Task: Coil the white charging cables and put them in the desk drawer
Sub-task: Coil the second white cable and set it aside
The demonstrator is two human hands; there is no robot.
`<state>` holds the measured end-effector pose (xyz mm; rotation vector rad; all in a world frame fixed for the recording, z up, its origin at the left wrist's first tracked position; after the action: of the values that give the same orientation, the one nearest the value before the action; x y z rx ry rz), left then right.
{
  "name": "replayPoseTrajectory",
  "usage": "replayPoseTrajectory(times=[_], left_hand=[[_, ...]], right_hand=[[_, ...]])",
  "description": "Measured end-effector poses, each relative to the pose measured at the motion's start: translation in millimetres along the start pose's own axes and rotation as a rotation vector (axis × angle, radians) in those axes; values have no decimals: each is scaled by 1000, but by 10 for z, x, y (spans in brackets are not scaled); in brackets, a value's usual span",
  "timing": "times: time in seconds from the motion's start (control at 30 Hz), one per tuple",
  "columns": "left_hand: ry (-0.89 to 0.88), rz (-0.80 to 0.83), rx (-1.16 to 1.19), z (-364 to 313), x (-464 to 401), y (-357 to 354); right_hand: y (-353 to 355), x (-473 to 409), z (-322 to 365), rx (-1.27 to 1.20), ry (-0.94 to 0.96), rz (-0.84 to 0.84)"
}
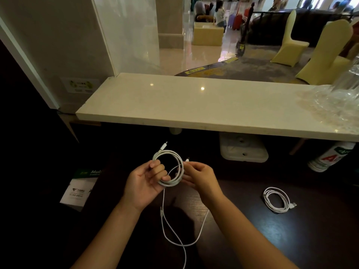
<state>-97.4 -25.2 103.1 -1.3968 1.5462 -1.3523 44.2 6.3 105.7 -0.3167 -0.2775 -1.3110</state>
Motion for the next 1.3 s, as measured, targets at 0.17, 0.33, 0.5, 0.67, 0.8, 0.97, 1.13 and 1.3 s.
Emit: replayPoseTrajectory(times=[0.17,0.33,0.5,0.67,0.8,0.97,1.13,1.3], left_hand=[[79,-52,-105,24,18,83],[58,-185,-415,1,9,108],[-198,-311,-1028,-89,-82,35],[-50,-333,-1115,-113,-176,-79],[118,-284,-1100,-212,-206,-110],[160,-227,-846,-91,-221,-162],[-38,-339,-745,-60,-216,-11],[-143,-362,-814,-42,-191,25]], right_hand=[[21,29,123,-42,16,143],[78,-18,145,139,149,45],[117,-94,63,245,198,-71],[112,-103,67,367,261,-142],[141,-61,40,452,332,-142],[190,-43,45,165,285,-118],[385,-71,-12,-307,177,-244],[446,-103,55,-350,199,-185]])
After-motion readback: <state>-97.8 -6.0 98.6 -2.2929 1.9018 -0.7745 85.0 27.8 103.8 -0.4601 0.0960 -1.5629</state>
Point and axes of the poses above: each hand's wrist, its own x-axis away from the middle knuckle, its own y-axis out of the back of the hand, z = x × y, the point moved 3 cm from there along -x, towards the middle knuckle, and after that the axes turned 10 degrees about x, right-handed, at the moved point
